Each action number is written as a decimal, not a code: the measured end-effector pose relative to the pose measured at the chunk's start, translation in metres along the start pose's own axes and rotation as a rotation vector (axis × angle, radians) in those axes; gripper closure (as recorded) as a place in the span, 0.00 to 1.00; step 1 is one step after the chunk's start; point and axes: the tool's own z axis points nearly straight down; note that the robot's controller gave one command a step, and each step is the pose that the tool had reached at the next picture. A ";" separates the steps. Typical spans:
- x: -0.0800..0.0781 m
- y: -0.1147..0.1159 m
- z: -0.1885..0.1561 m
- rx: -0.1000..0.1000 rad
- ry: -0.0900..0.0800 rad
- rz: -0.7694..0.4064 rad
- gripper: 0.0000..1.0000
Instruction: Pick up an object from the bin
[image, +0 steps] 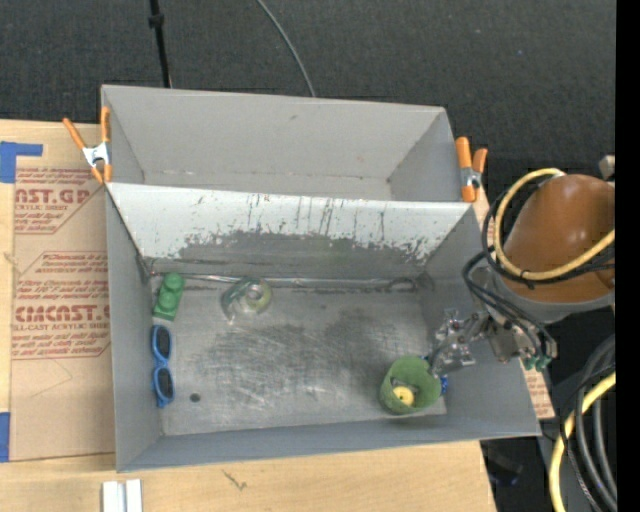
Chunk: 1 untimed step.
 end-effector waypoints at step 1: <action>-0.001 0.003 0.001 -0.003 0.000 -0.005 0.00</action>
Offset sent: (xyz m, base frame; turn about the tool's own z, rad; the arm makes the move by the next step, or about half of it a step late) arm 0.0000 0.0000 0.0000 0.0000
